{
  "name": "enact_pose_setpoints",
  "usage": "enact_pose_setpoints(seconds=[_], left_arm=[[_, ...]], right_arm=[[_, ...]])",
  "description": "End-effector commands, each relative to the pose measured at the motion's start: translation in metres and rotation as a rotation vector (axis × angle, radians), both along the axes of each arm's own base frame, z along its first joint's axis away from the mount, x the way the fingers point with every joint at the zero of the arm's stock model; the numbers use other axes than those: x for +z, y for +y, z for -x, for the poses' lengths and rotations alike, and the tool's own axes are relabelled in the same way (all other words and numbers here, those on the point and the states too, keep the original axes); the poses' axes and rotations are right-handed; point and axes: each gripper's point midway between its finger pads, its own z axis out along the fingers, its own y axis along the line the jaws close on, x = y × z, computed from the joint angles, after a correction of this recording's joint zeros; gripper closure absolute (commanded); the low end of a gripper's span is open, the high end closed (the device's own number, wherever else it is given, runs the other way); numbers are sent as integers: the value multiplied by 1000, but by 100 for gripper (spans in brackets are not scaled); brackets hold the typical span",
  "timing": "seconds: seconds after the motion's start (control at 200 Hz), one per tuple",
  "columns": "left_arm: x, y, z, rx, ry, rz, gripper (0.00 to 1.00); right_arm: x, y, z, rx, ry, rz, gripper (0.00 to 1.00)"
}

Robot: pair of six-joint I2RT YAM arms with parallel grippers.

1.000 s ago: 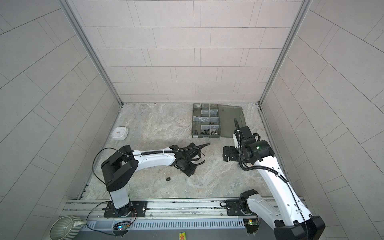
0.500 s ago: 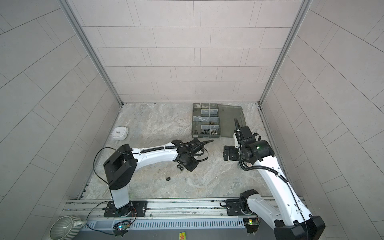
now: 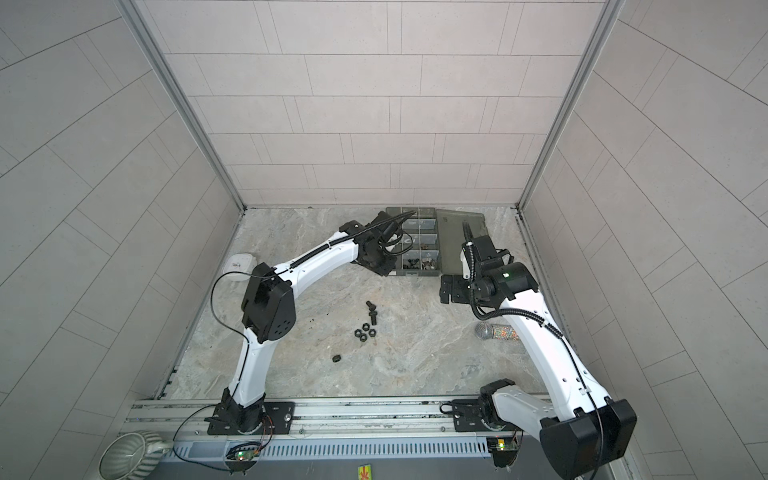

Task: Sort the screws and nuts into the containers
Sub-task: 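Carry the black hex bolt over the box with the left gripper, then open the left gripper to drop the bolt into the bolt compartment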

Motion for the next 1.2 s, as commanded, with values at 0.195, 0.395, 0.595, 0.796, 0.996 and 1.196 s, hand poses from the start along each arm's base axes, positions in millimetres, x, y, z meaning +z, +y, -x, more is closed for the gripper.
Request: enact_pose_setpoints(seconds=[0.195, 0.395, 0.595, 0.796, 0.996, 1.196], left_arm=[[-10, 0, -42, 75, 57, 70, 80], [-21, -9, -66, 113, 38, 155, 78], [-17, -20, -80, 123, 28, 222, 74], [-12, -20, -85, 146, 59, 287, 49], [19, 0, -77, 156, 1, 258, 49], [27, 52, -37, 203, 17, 122, 50]], right_arm=[[1, 13, -38, 26, 6, -40, 1], [-2, 5, -51, 38, 32, -12, 1], [-9, -10, -53, 3, 61, -15, 1], [-14, -16, -53, -25, 75, -17, 1], [-15, -11, -56, -1, 77, -38, 1], [-15, 0, -59, 29, 74, -76, 1]])
